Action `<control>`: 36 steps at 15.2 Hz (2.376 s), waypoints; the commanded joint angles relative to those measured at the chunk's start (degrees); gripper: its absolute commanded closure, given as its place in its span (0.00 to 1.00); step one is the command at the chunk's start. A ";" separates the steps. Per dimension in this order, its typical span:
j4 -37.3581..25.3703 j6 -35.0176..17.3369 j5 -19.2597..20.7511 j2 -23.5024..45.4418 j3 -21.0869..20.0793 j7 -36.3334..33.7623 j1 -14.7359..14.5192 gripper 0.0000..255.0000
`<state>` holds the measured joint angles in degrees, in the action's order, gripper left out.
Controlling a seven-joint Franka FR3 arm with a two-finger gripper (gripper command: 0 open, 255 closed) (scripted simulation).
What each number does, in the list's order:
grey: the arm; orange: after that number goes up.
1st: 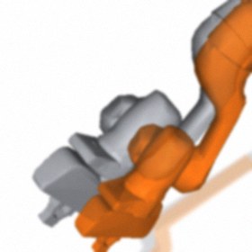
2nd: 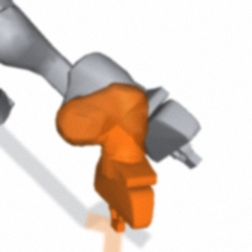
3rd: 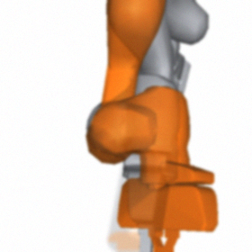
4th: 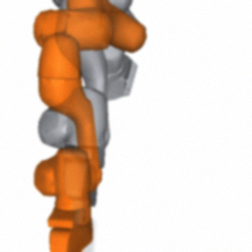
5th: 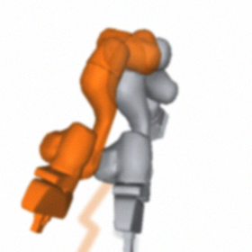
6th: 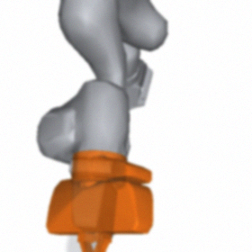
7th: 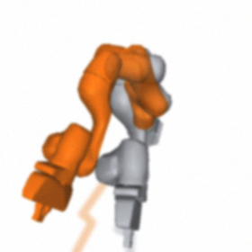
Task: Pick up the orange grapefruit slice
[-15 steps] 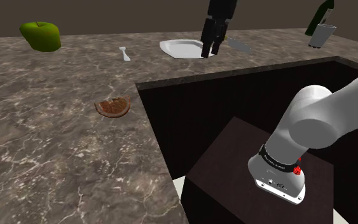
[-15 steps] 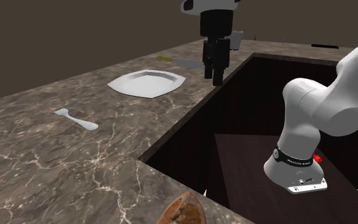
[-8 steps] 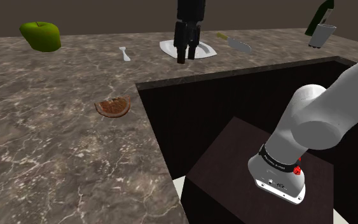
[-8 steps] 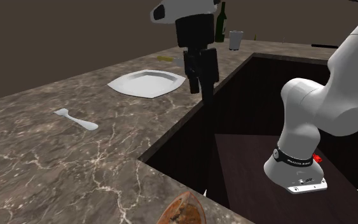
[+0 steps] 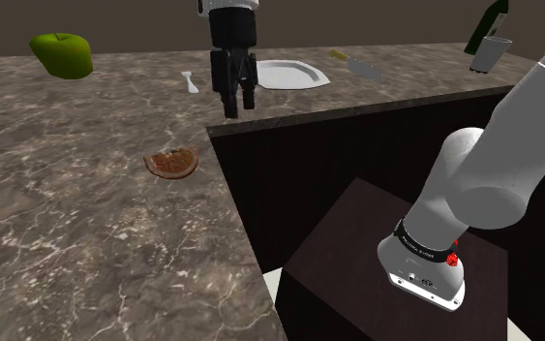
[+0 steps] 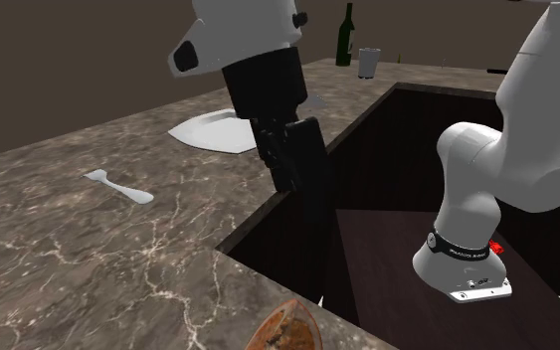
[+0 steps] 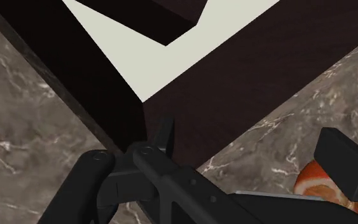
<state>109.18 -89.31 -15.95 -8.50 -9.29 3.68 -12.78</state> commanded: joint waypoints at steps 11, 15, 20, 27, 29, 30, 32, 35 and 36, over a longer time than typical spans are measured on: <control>-20.26 5.94 -0.83 20.34 -6.27 -2.59 -6.57 0.00; -17.23 3.05 -0.77 20.33 -6.23 -1.72 -6.62 0.00; -15.76 1.77 -0.76 20.23 -6.18 -1.22 -6.56 1.00; -15.71 1.63 -0.76 20.30 -6.20 -1.26 -6.61 1.00; -16.81 2.63 -0.76 20.34 -6.21 -1.59 -6.64 1.00; -17.54 3.35 -0.78 20.32 -6.22 -1.81 -6.62 1.00; -19.03 4.80 -0.81 20.31 -6.24 -2.24 -6.60 1.00; -21.41 6.99 -0.86 20.40 -6.27 -2.91 -6.58 1.00; -22.24 7.73 -0.88 20.45 -6.28 -3.15 -6.57 1.00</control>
<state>88.16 -82.66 -16.82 11.86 -15.56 0.86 -19.37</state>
